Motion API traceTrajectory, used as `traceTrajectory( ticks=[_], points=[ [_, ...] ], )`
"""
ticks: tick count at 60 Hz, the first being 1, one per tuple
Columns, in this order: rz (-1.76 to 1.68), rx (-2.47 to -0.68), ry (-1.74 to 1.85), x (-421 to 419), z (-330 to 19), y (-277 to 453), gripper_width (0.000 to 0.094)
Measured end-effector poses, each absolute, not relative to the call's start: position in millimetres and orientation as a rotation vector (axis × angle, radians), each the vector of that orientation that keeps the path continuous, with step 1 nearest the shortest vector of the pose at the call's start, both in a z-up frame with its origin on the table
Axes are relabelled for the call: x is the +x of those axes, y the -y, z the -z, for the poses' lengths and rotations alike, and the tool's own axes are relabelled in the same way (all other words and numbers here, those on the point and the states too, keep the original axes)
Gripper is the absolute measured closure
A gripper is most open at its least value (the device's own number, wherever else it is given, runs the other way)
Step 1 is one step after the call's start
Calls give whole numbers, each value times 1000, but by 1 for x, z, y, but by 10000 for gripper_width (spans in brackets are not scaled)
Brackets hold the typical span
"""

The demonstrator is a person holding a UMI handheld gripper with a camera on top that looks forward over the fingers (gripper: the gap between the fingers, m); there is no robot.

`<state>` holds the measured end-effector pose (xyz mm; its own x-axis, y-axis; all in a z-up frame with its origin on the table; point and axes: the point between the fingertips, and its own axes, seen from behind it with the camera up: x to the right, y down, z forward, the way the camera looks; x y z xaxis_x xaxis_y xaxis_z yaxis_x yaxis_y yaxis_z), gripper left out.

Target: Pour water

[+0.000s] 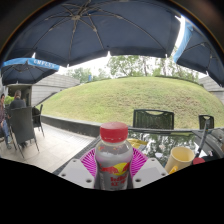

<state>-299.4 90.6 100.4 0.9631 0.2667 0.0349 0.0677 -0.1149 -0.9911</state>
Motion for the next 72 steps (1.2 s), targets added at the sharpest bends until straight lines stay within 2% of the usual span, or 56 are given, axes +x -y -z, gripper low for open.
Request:
traceTrajectory(
  ticks=[3, 13, 20, 26, 40, 53, 58, 63, 69, 70, 72],
  points=[
    [-192, -1683, 245, -300, -99, -93, 593],
    [-357, -1705, 160, -305, -106, -93, 595],
    [-569, -1666, -79, -272, -147, -98, 594],
    [-923, -1582, -449, -230, -168, -111, 593],
    [-1587, -1333, -1125, -187, -159, -135, 571],
    [-1852, -1167, -1418, -174, -153, -134, 550],
    [-1832, -1231, -1394, -189, -148, -136, 549],
    [-1814, -1311, -1266, -187, -167, -123, 550],
    [-1599, -1399, -919, -172, -224, -107, 546],
    [-1554, -1407, -868, -185, -216, -107, 546],
    [-1405, -1400, -729, -162, -244, -104, 546]
  ],
)
